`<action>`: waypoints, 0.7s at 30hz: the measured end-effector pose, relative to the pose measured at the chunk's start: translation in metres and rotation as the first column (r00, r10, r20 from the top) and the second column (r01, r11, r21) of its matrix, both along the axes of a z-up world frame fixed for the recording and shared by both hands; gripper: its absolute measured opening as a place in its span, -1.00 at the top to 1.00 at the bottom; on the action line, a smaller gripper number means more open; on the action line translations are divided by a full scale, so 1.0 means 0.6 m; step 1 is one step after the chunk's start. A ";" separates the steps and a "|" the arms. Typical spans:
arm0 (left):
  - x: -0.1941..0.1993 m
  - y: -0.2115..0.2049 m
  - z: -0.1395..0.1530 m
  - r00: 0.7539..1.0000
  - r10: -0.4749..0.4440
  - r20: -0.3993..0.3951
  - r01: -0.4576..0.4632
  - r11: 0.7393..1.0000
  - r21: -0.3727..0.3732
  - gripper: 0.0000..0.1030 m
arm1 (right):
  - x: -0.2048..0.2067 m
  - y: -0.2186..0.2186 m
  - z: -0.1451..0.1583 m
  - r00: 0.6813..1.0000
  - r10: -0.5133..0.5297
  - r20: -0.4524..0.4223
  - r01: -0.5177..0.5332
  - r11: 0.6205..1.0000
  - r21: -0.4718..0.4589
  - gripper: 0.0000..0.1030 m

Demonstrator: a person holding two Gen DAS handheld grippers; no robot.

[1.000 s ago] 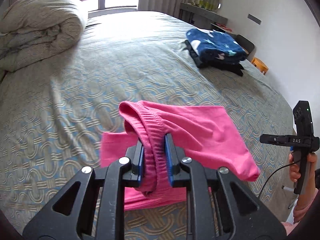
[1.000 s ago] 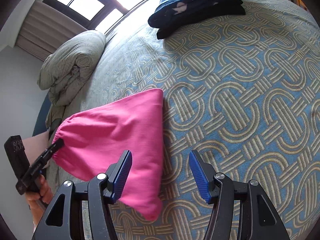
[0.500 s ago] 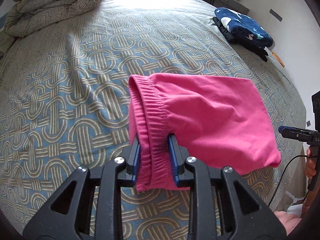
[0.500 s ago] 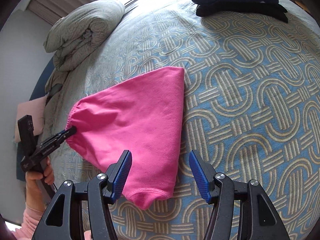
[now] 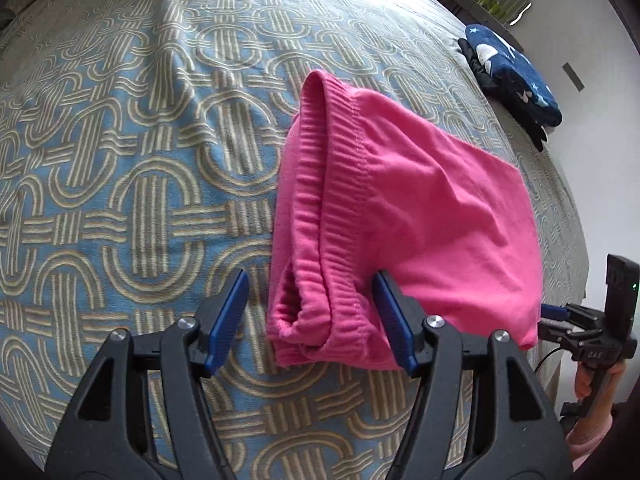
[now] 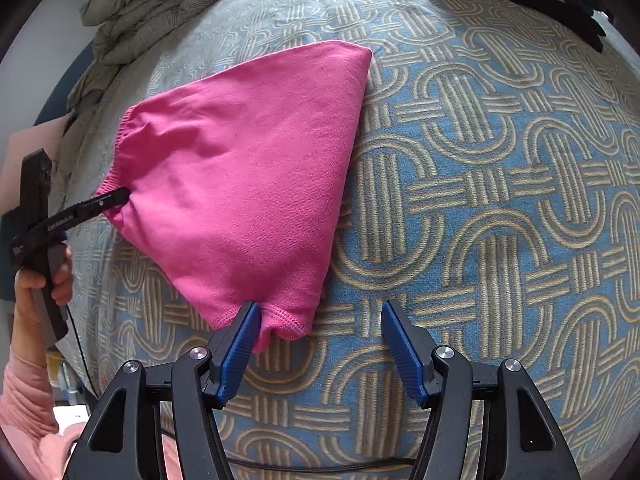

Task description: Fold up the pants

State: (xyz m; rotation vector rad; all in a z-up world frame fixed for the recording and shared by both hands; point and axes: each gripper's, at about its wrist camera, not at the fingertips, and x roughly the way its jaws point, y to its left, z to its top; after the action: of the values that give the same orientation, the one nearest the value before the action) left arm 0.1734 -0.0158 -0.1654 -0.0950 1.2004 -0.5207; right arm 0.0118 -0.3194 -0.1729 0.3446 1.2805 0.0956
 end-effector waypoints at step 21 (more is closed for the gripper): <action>-0.148 -0.182 0.063 0.886 -0.363 0.287 0.382 0.924 -0.011 0.02 | 0.008 -0.036 -0.006 0.997 -0.076 -0.012 0.077 0.996 0.040 -0.36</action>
State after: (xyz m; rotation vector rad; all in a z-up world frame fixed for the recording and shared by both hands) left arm 0.0847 -0.1252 -0.1278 0.1543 0.9228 -0.8839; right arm 0.0164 -0.3412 -0.1764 0.4286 1.2758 0.0548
